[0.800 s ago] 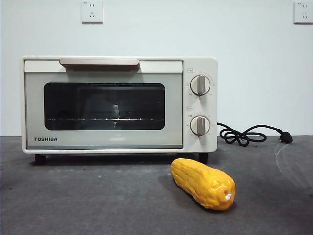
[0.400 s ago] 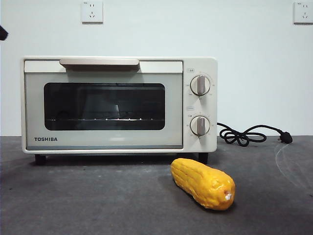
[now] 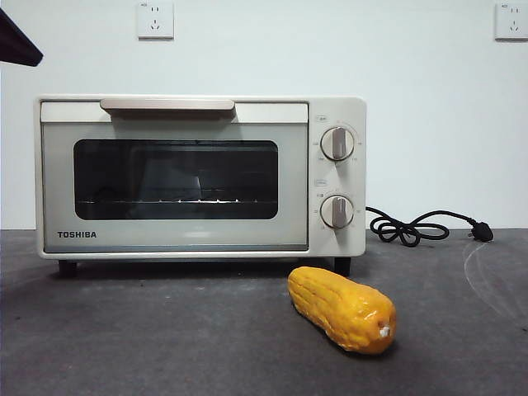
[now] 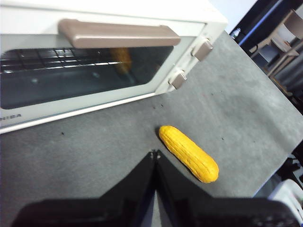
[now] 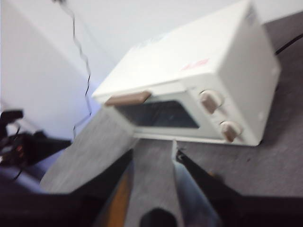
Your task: Take the corn from the table,put the corn in the oven
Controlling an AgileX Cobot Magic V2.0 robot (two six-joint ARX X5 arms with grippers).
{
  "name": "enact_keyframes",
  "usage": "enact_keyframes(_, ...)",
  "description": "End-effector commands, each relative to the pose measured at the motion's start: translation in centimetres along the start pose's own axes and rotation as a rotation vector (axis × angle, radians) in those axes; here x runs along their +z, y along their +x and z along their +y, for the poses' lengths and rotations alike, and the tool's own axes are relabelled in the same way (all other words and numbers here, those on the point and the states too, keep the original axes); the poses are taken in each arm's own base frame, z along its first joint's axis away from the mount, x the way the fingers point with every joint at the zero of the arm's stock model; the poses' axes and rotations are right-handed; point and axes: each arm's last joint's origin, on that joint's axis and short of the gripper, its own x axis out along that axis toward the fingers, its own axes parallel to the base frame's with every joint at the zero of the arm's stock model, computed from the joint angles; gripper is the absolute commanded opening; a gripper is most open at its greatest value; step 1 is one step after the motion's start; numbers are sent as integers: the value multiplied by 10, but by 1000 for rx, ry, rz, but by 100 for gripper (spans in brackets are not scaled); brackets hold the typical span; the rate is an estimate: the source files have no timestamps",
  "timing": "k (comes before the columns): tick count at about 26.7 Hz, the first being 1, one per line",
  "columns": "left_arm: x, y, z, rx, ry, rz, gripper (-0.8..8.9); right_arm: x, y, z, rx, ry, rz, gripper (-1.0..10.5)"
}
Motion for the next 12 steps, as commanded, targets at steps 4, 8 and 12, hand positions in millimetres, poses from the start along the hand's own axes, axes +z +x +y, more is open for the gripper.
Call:
enact_keyframes(4,0,2,-4,-27,28,12,-5,20,24,11,-28,-51,161,418)
enact_keyframes(8,-1,3,-5,-34,32,15,-5,20,56,21,-51,-84,280,420)
enact_keyframes(12,-1,3,-5,-37,33,18,-5,1,108,37,-183,-190,433,421)
